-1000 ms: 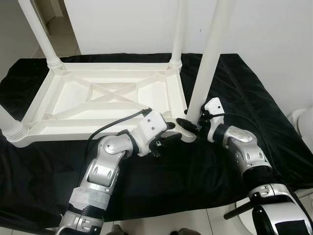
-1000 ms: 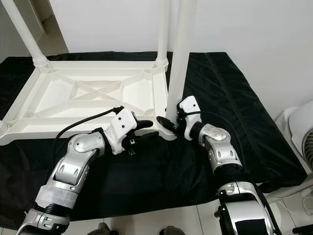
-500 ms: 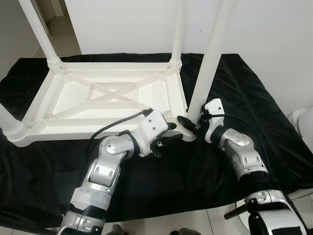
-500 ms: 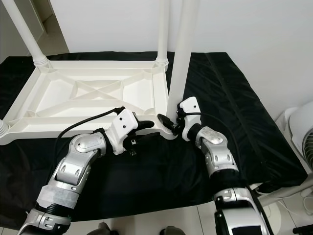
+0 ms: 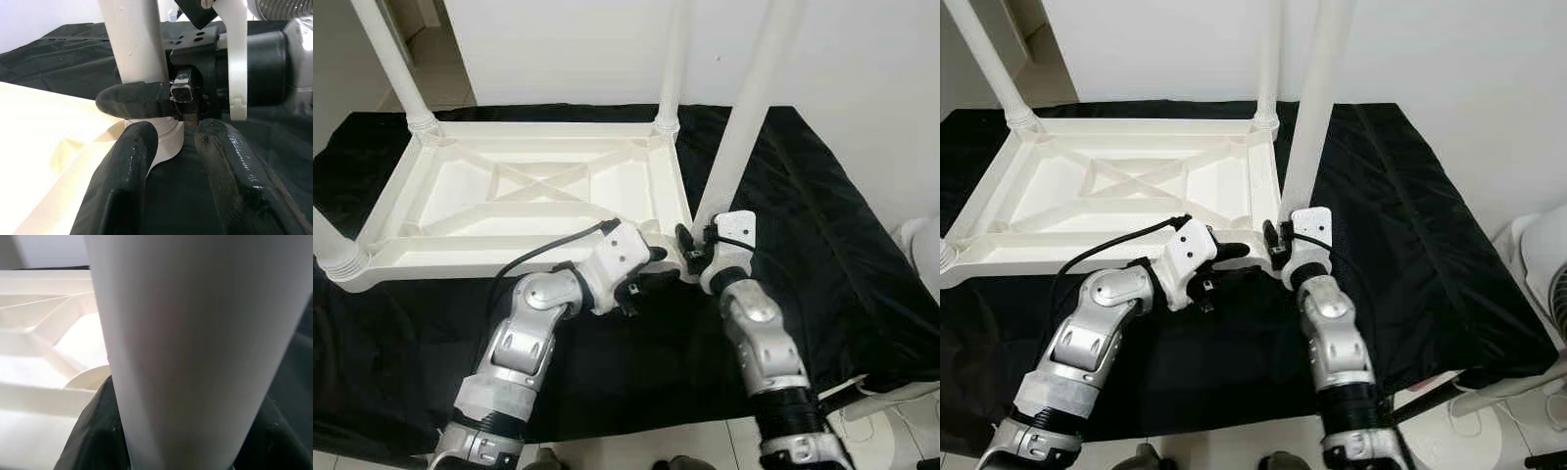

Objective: Building children table

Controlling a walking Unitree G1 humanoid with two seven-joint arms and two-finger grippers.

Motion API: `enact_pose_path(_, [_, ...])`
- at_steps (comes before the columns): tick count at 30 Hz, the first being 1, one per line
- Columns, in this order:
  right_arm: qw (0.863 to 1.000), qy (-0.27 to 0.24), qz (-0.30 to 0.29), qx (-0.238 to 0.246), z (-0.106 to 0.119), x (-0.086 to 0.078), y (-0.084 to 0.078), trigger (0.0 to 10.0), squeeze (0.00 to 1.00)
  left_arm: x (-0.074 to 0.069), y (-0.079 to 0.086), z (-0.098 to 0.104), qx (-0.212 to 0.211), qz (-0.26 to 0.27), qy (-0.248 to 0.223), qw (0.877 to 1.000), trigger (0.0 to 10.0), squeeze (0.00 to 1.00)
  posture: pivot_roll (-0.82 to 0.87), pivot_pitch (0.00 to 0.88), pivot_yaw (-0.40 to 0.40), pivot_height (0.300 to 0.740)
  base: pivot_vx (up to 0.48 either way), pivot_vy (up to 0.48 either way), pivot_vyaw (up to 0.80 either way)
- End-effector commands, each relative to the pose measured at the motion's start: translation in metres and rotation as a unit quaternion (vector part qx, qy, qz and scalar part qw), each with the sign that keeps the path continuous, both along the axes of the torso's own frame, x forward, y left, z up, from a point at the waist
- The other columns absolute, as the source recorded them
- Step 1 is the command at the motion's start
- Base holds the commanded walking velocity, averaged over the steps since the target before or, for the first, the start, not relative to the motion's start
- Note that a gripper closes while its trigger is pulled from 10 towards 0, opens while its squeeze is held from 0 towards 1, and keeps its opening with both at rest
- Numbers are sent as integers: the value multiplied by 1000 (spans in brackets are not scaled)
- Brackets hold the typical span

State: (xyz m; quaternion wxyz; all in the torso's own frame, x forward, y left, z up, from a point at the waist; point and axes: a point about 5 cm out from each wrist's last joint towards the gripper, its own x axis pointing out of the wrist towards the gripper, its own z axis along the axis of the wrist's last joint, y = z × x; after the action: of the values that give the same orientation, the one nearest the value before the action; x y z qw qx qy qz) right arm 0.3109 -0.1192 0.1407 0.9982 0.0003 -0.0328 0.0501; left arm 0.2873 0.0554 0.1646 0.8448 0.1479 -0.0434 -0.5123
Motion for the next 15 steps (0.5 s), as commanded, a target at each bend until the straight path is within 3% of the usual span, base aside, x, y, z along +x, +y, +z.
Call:
enact_pose_path(1, [1000,9,-18,8,-3,-2,1,10000,0,6,3,-1,-9,65,-10,998,10000,0,-106,44,11,740,0,0,0])
enact_pose_path(5, [1000,6,-6,17,1,-6,16,10000,0,6,2,1,-10,61,-13,998,10000,0,-106,43,16,740,0,0,0])
enact_pose_path(11, [1000,-5,-18,14,6,-6,10,10000,31,6,2,0,-7,57,-14,998,10000,0,-111,36,23,740,0,0,0])
enact_pose_path(12, [1000,-9,-13,19,7,-6,9,10000,702,6,2,0,-7,56,-14,998,10000,0,-111,34,24,740,0,0,0])
enact_pose_path(13, [1000,-9,-13,19,7,-6,9,10000,702,6,2,0,-7,56,-14,998,10000,0,-111,34,24,740,0,0,0])
enact_pose_path(14, [1000,-13,-12,21,9,-5,7,10000,1000,5,1,1,-7,55,-14,998,10000,0,-110,34,23,740,0,0,0])
enact_pose_path(15, [1000,-14,-7,23,10,-5,6,10000,1000,5,1,1,-7,53,-15,998,10000,0,-109,33,21,740,0,0,0])
